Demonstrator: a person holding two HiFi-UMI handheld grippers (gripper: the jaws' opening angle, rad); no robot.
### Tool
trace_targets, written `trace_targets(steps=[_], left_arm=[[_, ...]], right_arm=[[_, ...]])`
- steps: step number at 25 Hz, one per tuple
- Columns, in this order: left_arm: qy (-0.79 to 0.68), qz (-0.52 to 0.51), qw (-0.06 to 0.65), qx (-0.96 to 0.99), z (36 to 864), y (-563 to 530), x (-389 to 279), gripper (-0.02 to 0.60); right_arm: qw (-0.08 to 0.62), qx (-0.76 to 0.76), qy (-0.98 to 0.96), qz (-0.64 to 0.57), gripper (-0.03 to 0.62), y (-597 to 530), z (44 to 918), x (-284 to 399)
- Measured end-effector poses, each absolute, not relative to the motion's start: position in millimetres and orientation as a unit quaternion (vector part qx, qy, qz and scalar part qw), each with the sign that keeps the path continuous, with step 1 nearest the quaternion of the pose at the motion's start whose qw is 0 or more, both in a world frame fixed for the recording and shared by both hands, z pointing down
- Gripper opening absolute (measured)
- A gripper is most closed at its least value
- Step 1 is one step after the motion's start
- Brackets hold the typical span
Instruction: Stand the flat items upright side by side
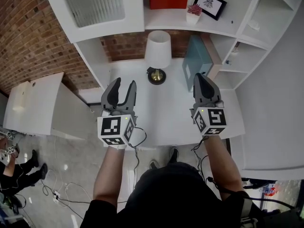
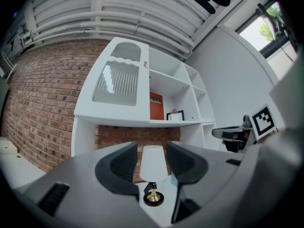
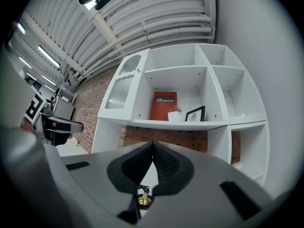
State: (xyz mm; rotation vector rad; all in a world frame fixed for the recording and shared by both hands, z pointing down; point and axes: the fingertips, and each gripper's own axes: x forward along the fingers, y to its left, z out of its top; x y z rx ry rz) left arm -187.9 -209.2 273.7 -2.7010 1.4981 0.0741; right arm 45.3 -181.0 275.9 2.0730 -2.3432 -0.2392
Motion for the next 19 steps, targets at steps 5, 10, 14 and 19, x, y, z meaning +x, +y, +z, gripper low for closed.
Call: trace_targets(steps=[5,10,14,19], left_arm=[[0.488,0.019,0.02,-0.873,281,-215,-185,0.189],[0.489,0.014,0.014,-0.872,287,-221,-176,0.189],[0.489,0.01,0.012,-0.872,290,-229,-167,0.189],[0.486,0.008,0.009,-0.874,294,-239,-147,0.189]], right_arm=[[0.002,0.66,-0.748,-0.069,0.002,-187,282,51],[0.003,0.659,-0.749,-0.061,0.0,-195,290,61],[0.003,0.659,-0.75,-0.056,0.002,-202,295,71],[0.004,0.658,-0.751,-0.05,0.002,-212,301,86]])
